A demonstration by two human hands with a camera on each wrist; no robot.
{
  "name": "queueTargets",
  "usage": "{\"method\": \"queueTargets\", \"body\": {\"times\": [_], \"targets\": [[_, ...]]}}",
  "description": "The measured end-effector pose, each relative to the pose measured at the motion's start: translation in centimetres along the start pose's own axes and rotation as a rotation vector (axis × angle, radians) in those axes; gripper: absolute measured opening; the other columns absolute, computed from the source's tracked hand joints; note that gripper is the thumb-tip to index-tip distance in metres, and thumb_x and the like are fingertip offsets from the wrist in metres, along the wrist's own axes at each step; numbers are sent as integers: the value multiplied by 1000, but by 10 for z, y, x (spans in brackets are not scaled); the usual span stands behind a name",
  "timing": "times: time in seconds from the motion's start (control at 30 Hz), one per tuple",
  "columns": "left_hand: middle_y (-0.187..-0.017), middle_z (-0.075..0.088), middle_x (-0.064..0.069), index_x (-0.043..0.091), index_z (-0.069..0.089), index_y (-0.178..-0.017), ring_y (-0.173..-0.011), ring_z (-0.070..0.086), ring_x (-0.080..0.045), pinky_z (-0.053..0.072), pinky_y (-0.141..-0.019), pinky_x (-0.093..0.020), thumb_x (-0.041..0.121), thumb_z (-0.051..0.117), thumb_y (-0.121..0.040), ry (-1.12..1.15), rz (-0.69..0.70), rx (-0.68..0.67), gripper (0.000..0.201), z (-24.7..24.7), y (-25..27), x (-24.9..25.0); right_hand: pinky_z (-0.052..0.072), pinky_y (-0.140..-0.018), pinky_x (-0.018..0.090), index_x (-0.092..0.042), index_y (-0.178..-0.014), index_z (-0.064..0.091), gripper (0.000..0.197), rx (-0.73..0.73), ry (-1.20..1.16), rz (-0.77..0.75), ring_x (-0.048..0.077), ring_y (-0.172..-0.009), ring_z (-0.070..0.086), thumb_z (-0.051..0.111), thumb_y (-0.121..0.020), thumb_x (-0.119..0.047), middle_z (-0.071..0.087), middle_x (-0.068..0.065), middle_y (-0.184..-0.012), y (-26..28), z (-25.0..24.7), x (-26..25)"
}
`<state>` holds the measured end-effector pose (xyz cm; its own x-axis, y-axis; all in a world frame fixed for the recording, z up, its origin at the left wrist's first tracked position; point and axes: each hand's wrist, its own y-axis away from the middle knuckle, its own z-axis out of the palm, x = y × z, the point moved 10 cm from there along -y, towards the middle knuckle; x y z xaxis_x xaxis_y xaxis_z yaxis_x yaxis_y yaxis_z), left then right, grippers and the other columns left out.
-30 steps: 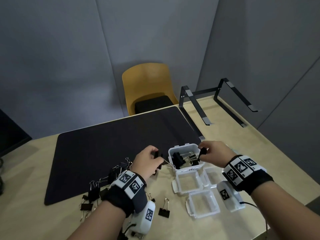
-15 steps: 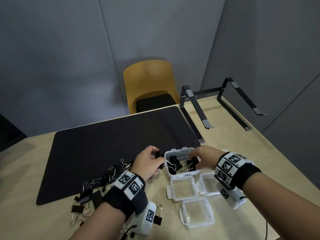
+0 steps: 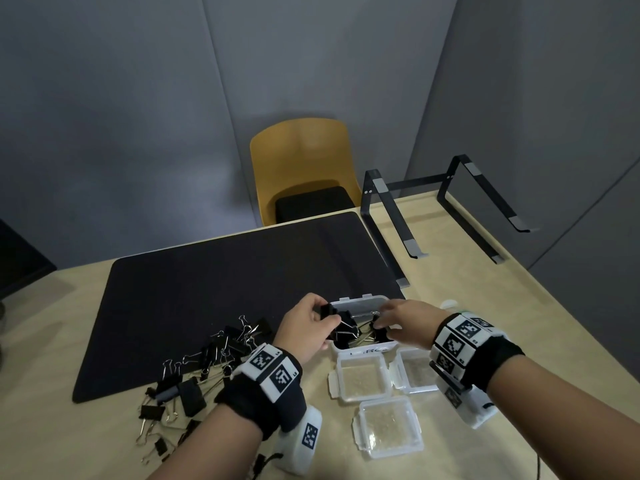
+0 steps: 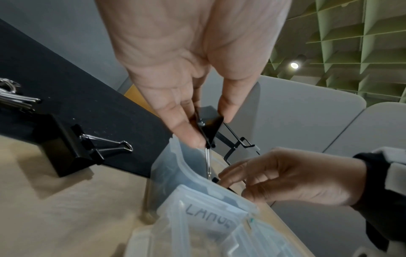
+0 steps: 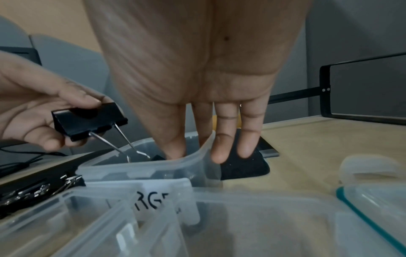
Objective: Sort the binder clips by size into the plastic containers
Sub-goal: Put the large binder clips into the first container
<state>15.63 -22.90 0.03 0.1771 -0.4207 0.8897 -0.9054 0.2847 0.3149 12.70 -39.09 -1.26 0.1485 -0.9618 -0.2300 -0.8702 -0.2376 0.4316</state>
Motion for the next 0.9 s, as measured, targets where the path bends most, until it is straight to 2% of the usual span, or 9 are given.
{"method": "queueTargets", "body": {"times": [0.1, 0.17, 0.27, 0.37, 0.5, 0.6, 0.73, 0.83, 0.9], "targets": [[-72, 54, 0, 21, 57, -94, -72, 64, -16, 60, -68, -35, 18, 65, -84, -23, 3, -19, 13, 12, 1, 0, 40, -94, 22, -27, -120, 62, 33, 64, -51, 14, 14, -115, 53, 53, -89, -20, 50, -5, -131, 1, -3, 4], [-70, 49, 2, 20, 57, -92, -80, 64, -19, 60, -68, -37, 17, 66, -83, -40, 1, -32, 13, 20, 0, 0, 38, -91, 19, -26, -119, 62, 32, 115, -102, 29, 12, -112, 53, 55, -88, -20, 50, -7, -129, 2, -6, 9], [-72, 46, 3, 20, 57, -95, -89, 64, -24, 59, -72, -41, 19, 67, -82, -111, 13, -44, 16, 28, -3, 0, 40, -93, 21, -25, -118, 62, 32, 140, -125, 34, 12, -111, 54, 56, -87, -20, 51, -6, -128, 3, -7, 11], [-71, 50, 8, 22, 58, -100, -88, 65, -23, 57, -78, -43, 23, 66, -82, -177, 20, -42, 20, 34, -5, 2, 42, -93, 23, -23, -118, 62, 32, 142, -137, 36, 14, -110, 55, 56, -87, -20, 51, -6, -128, 4, -4, 11], [-93, 62, 7, 24, 56, -108, -91, 63, -15, 54, -83, -33, 25, 62, -86, -362, 72, -26, 23, 38, -7, 11, 42, -94, 23, -21, -118, 62, 31, 160, -156, 32, 13, -110, 55, 55, -88, -21, 52, -5, -127, 6, -4, 11], [-110, 62, 5, 23, 56, -112, -98, 59, -15, 49, -84, -26, 25, 57, -90, -541, 166, -25, 22, 40, -5, 23, 42, -94, 23, -21, -116, 63, 30, 155, -154, 28, 13, -111, 55, 54, -88, -21, 53, -5, -127, 5, -1, 11], [-119, 53, 6, 24, 56, -116, -111, 47, -17, 40, -97, -31, 32, 52, -92, -826, 345, 34, 26, 44, 0, 38, 42, -90, 24, -25, -119, 61, 33, 154, -141, 33, 14, -109, 56, 54, -87, -21, 53, -5, -126, 6, 0, 10], [-121, 46, 5, 26, 57, -117, -116, 41, -17, 38, -100, -32, 36, 53, -90, -903, 320, 70, 29, 39, -4, 32, 44, -92, 26, -28, -126, 54, 40, 165, -141, 22, 17, -110, 56, 53, -87, -19, 50, -6, -129, 7, -4, 5], [-122, 44, 5, 25, 58, -117, -116, 39, -17, 38, -99, -31, 37, 53, -89, -936, 282, 62, 30, 36, -8, 26, 45, -93, 29, -28, -125, 56, 38, 151, -113, 1, 18, -111, 56, 51, -89, -19, 49, -6, -132, 6, -4, 0]]}}
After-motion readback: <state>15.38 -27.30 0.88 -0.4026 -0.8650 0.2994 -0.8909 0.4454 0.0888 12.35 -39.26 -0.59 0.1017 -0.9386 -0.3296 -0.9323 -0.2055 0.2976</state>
